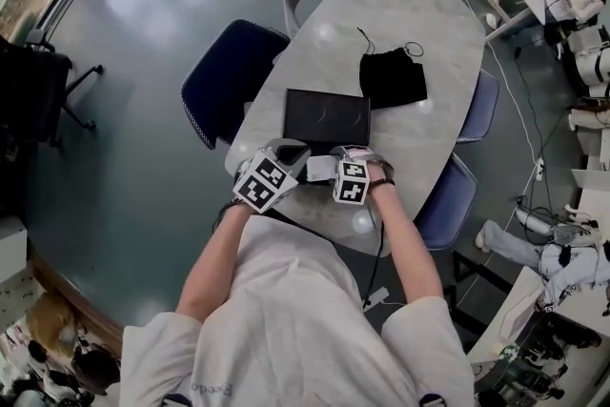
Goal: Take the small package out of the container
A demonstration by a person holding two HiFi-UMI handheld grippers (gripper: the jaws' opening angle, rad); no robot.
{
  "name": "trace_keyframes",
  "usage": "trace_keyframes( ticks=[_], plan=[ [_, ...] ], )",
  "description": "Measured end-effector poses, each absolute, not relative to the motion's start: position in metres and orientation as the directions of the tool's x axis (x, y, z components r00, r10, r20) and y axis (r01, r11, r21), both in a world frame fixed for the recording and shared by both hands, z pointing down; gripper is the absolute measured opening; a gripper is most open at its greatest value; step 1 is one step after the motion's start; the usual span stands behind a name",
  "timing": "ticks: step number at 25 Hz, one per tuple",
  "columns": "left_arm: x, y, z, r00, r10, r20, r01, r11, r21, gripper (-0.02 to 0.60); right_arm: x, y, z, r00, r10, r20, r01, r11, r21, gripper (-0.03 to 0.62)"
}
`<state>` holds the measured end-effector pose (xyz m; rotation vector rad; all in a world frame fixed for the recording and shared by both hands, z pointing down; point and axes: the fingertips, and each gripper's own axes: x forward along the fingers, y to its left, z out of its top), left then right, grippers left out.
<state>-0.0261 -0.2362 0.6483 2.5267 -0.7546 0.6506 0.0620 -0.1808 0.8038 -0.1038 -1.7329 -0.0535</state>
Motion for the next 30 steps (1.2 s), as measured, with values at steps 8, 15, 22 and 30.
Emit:
trace_keyframes(
  ticks=[8, 15, 22, 30],
  plan=[
    [-0.033, -0.24, 0.651, 0.747, -0.387, 0.54, -0.594, -0.753, 0.282, 0.052, 0.064, -0.179, 0.814, -0.051, 0.069, 0.996, 0.216, 0.975, -0.056, 0.305],
    [-0.037, -0.238, 0.659, 0.747, -0.378, 0.546, -0.597, -0.743, 0.302, 0.052, 0.061, -0.181, 0.823, -0.027, 0.03, 0.999, 0.215, 0.976, -0.024, 0.302],
    [-0.031, -0.246, 0.663, 0.754, -0.383, 0.534, -0.597, -0.738, 0.313, 0.052, 0.06, -0.182, 0.826, -0.011, 0.02, 1.0, 0.208, 0.978, -0.017, 0.302],
    [-0.013, -0.25, 0.667, 0.767, -0.353, 0.536, -0.569, -0.761, 0.312, 0.052, 0.058, -0.181, 0.826, 0.007, 0.015, 1.0, 0.192, 0.981, -0.016, 0.304]
  ],
)
